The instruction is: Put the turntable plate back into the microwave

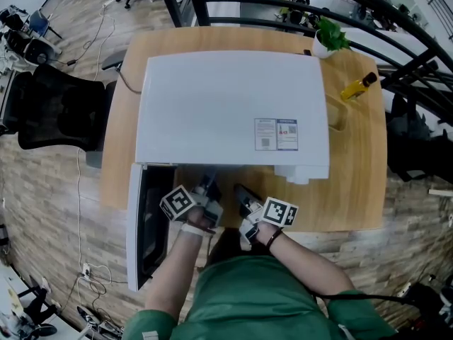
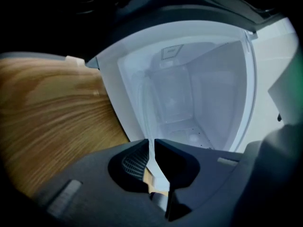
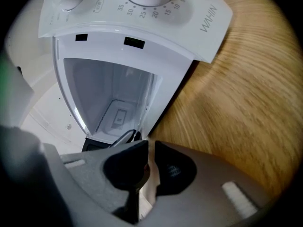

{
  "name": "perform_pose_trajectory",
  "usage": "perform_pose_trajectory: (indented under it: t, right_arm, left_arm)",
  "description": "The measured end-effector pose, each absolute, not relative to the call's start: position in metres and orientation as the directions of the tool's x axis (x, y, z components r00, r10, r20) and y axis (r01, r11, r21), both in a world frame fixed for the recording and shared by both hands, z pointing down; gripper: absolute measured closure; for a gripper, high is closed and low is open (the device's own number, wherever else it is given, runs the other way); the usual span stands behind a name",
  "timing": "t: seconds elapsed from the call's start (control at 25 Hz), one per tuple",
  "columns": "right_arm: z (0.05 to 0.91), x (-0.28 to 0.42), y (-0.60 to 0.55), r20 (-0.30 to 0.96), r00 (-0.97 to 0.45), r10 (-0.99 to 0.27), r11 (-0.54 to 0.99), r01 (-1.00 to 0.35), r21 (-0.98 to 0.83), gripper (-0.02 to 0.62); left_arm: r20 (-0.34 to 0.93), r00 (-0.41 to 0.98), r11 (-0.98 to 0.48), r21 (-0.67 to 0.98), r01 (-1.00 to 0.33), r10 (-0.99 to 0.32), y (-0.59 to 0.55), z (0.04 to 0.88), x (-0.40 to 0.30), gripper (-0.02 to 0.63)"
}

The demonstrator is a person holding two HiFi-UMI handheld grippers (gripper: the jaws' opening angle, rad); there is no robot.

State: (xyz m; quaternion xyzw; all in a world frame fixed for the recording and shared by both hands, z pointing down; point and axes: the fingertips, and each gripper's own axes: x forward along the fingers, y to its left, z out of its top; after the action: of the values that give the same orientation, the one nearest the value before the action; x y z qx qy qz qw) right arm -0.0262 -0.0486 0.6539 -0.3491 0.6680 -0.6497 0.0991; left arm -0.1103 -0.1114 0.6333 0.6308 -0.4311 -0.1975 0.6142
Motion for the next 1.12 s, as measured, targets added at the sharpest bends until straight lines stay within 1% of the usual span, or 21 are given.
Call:
perform_pose_trajectory:
  t: [0.32, 0.76, 0.88, 1.04, 1.12]
  right_arm:
    - [0.659, -0.026, -0.045, 0.334, -0.738, -0.587, -0.100, -0.343, -0.934, 0.546]
    - [0.655, -0.024, -0.051, 0.319, -0.737, -0.596, -0.089, -0.334, -0.938, 0.546]
    - [0.653, -0.024, -0.050, 0.315, -0.741, -0.593, -0.085, -0.331, -0.940, 0.546]
    - [0.646, -0.021, -0.048, 0.313, -0.742, -0.593, -0.083, -0.330, -0.940, 0.546]
    - [0.637, -0.018, -0.048, 0.312, -0.740, -0.596, -0.060, -0.347, -0.936, 0.546]
  left_arm:
    - [0.263, 0.548, 0.108, 0.948, -0.298, -0.794, -0.127, 0.628, -0.102, 0.563]
    - [0.260, 0.559, 0.095, 0.947, -0.307, -0.787, -0.116, 0.632, -0.101, 0.558]
    - [0.257, 0.561, 0.099, 0.950, -0.296, -0.787, -0.110, 0.632, -0.102, 0.521]
    - [0.261, 0.579, 0.097, 0.949, -0.299, -0.772, -0.094, 0.630, -0.099, 0.518]
    - [0.277, 0.600, 0.074, 0.938, -0.340, -0.751, -0.084, 0.631, -0.095, 0.520]
